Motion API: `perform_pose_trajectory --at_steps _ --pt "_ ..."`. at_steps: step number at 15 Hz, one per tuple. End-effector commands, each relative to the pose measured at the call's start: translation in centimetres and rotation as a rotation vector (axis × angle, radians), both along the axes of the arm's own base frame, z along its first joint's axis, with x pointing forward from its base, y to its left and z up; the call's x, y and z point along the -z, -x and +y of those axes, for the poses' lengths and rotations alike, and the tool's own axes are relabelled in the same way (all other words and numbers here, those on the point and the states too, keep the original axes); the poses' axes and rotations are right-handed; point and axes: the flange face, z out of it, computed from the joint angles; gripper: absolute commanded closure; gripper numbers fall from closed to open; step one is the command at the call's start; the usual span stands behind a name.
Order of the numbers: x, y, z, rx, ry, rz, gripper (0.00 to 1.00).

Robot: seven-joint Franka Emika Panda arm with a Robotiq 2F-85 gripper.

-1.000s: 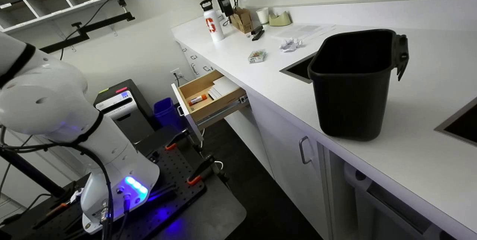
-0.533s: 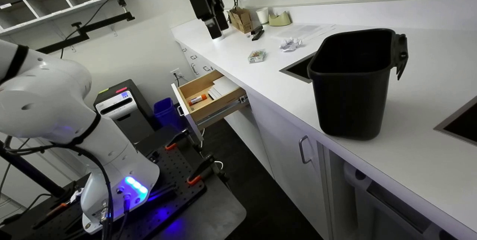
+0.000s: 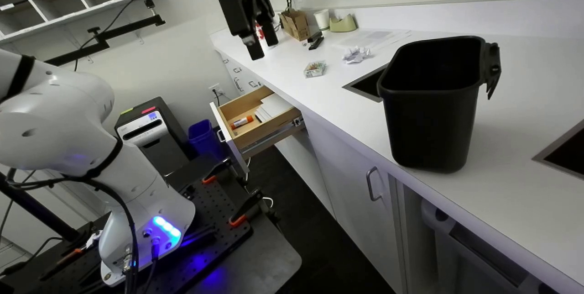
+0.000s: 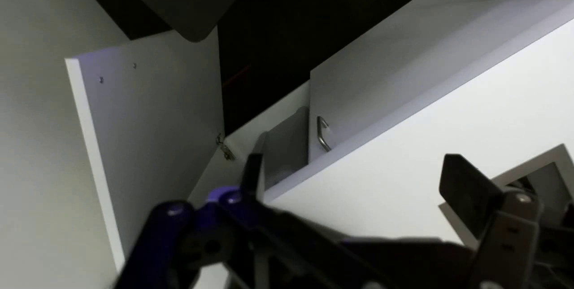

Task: Close the open cabinet door on the right

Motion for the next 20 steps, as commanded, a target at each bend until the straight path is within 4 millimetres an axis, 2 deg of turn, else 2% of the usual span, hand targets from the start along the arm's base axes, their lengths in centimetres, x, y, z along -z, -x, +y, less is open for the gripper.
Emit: perform_pose_trajectory --at_steps 1,4,8,9,10,11,16,18,20 --pt "2.0 6.0 -3.5 0.185 -0.057 -0.016 0.0" --pt "4.9 11.3 -7.6 0.337 -0.072 -0.087 0.0" --pt "9.6 17.9 -11.7 0.552 -0.057 -0.212 0.0" --pt "8.6 18.4 -14.6 0.607 -0.04 -0.241 0.0" --pt "8.6 17.1 -12.4 0.541 -0.069 -0.198 0.0" --pt "8.6 18.0 -13.1 0.555 -0.063 -0.207 0.0" --pt "8.3 17.1 -12.8 0.535 -0.057 -0.201 0.0" --pt "8.6 17.7 -14.7 0.639 -0.078 -0.161 0.0" --pt "9.4 19.8 -17.4 0.753 -0.087 -0.158 0.0"
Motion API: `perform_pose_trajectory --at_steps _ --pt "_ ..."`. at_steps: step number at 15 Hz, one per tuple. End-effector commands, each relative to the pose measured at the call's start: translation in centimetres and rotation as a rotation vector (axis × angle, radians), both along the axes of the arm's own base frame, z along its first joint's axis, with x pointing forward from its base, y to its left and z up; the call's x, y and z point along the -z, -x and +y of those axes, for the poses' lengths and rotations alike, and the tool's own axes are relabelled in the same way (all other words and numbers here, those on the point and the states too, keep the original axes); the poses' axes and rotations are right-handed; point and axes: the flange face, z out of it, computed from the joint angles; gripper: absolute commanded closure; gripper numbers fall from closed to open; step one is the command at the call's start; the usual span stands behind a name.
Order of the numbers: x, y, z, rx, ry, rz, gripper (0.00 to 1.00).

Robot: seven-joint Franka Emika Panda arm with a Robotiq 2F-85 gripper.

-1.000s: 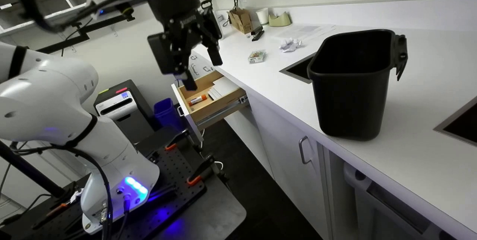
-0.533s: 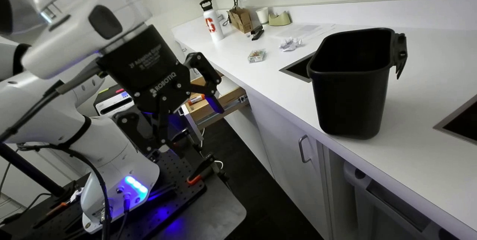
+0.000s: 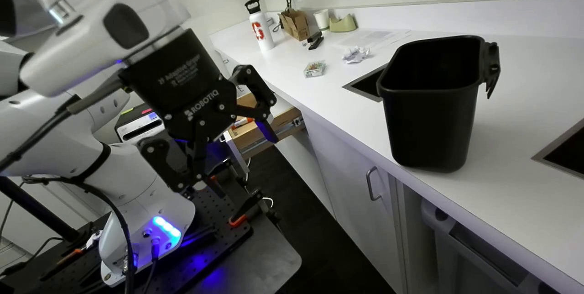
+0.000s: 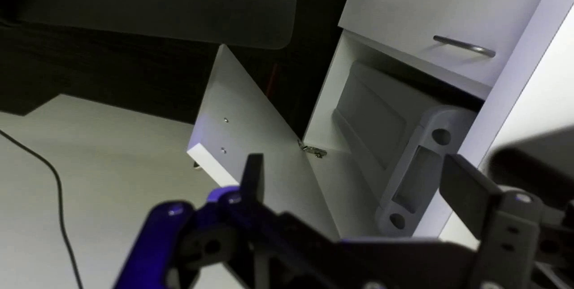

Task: Close the open cabinet door on the right

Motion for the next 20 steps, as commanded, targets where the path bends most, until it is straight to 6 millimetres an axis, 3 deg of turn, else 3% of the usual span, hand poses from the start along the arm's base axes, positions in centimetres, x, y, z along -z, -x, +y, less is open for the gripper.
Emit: perform_pose_trajectory --at_steps 1,4,5,6,9,15,18,20 --pt "1.9 3.3 -4.4 0.181 -0.064 0.031 0.0" --pt "4.6 7.1 -7.0 0.342 -0.105 0.019 0.0" --pt "5.2 8.2 -7.8 0.391 -0.115 0.007 0.25" --pt "5.9 9.3 -8.7 0.438 -0.118 -0.017 0.26" --pt "7.6 11.6 -10.8 0.562 -0.125 -0.104 0.49" --pt "11.6 12.2 -14.2 0.699 -0.202 -0.136 0.95" --pt "13.8 12.2 -15.8 0.756 -0.239 -0.12 1.0" --pt "15.3 12.6 -17.0 0.794 -0.263 -0.1 0.98"
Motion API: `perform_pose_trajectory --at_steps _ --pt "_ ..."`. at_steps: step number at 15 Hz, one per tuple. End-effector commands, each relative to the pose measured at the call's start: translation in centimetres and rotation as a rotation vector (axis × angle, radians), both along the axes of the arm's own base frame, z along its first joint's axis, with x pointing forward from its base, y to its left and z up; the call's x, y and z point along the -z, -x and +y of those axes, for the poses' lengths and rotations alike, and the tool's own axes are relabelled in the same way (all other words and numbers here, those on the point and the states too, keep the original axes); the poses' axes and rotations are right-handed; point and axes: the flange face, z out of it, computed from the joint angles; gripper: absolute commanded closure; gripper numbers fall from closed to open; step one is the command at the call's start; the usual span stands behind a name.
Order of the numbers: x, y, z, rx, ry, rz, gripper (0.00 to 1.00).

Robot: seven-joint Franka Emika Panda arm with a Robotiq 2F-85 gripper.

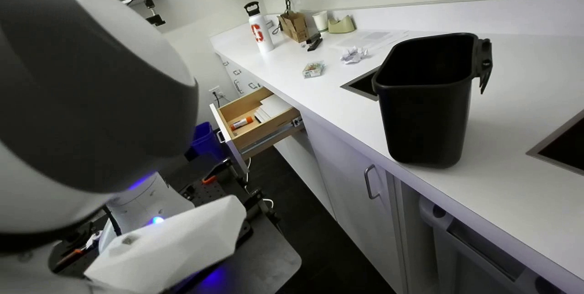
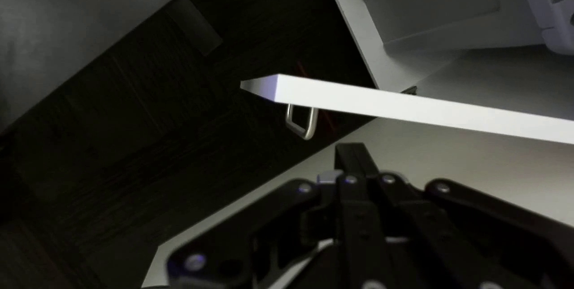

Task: Close the open cabinet door on the right

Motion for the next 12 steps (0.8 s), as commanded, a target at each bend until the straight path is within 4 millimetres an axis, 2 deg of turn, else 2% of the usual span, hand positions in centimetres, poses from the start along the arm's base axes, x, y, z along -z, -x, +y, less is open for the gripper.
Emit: perform_pose_trajectory --at_steps 1,6,12 --pt "2.8 0.3 -2.7 0.044 -0.052 0.026 0.97" --pt "6.2 0.0 -4.3 0.042 -0.123 0.061 0.97" --pt "9.0 -2.5 -4.5 0.017 -0.208 -0.055 0.96"
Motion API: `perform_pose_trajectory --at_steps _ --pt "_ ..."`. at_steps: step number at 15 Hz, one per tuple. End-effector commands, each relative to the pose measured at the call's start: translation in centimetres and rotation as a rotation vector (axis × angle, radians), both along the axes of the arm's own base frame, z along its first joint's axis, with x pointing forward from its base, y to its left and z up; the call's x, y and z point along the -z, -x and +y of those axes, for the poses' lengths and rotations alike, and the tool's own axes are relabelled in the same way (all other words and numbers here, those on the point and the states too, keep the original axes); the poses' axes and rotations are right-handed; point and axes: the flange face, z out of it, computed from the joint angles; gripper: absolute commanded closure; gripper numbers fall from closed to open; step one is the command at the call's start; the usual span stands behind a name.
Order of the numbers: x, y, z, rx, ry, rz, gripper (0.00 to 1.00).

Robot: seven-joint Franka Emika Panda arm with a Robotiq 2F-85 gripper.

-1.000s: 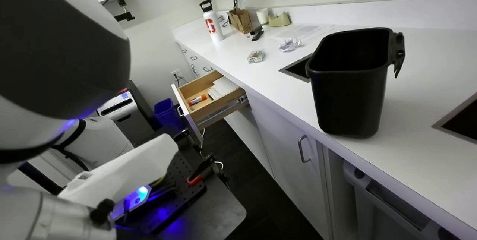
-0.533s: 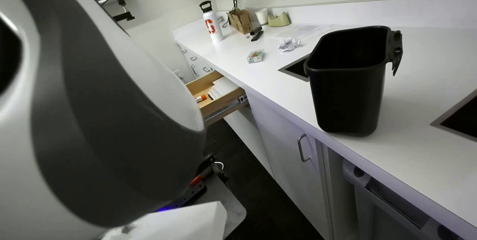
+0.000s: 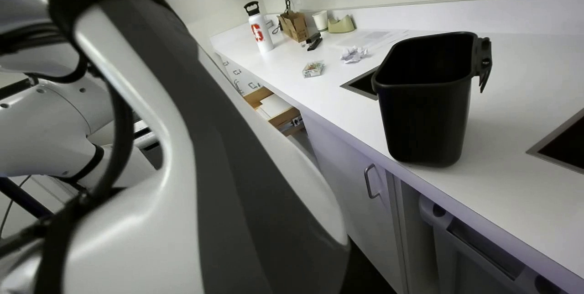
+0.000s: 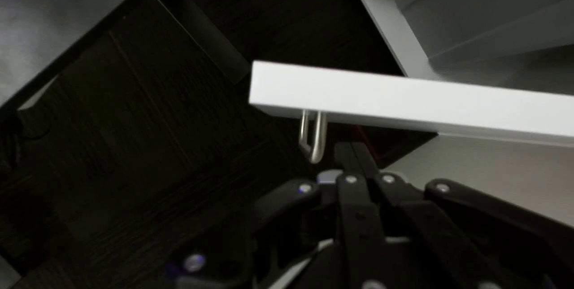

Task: Close the open cabinet door on the right

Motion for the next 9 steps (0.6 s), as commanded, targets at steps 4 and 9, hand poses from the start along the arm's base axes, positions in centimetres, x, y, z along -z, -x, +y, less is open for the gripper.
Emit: perform_pose_trajectory --at_steps 4,9 --pt "2.5 -2.0 0.2 -0.027 -0.104 -0.162 0.96" --pt "3.8 -4.5 2.5 -0.07 -0.171 -0.315 0.97"
